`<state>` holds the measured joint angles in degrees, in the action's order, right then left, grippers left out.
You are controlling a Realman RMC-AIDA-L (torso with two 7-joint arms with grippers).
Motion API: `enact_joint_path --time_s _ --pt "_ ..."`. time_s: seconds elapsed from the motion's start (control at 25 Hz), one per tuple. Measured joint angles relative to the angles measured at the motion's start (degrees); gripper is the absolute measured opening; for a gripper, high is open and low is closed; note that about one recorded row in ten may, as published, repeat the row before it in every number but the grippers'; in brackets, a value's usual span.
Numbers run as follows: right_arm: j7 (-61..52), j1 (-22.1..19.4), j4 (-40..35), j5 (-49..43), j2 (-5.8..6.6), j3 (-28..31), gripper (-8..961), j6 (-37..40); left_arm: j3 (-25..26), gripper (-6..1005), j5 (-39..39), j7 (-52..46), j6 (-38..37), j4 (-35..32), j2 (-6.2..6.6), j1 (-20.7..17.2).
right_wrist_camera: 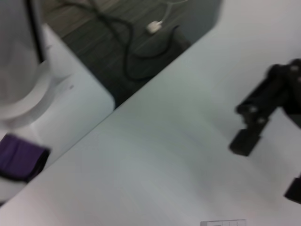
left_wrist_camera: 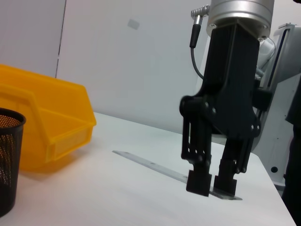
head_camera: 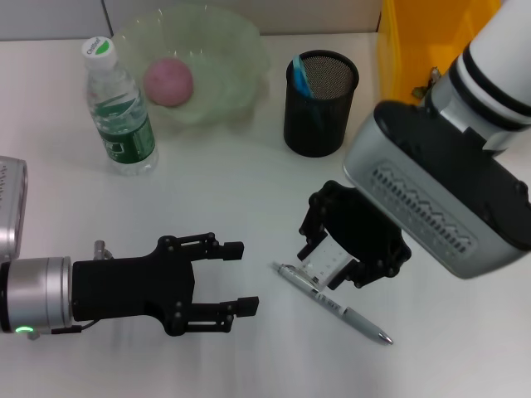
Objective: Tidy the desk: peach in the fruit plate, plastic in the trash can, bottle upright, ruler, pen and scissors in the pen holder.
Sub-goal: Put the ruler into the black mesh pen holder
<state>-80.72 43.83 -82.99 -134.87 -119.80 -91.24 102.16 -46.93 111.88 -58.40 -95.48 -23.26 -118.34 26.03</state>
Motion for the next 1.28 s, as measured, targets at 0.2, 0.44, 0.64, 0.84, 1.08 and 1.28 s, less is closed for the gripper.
enact_joint_path --time_s 0.2,0.44,0.64,0.84,1.08,1.28 --pt "-3.4 -1.0 0.8 1.9 0.07 3.6 381 -1.0 0.3 781 0.0 0.3 0.0 0.0 -0.01 0.0" --pt "-6.2 -1.4 5.3 6.2 0.31 10.6 381 -4.1 0.7 781 -1.0 0.4 0.0 0.3 -0.18 -0.2" --pt "-6.3 -1.6 12.6 11.2 0.42 18.0 381 -6.3 0.7 781 -2.3 0.4 0.0 1.1 -0.20 -0.4" --pt "-4.5 -2.1 18.8 15.7 0.54 24.3 381 -7.8 0.7 781 -2.5 0.5 0.0 1.4 -0.21 -0.3" --pt "-4.0 -4.0 19.8 18.6 0.64 27.8 381 -7.8 0.6 781 -3.4 0.5 -0.3 1.6 -0.08 -0.4" --pt "-2.1 -5.8 20.6 21.0 0.58 29.2 381 -8.2 0.4 781 -3.4 0.5 -0.3 1.6 -0.06 -0.3"
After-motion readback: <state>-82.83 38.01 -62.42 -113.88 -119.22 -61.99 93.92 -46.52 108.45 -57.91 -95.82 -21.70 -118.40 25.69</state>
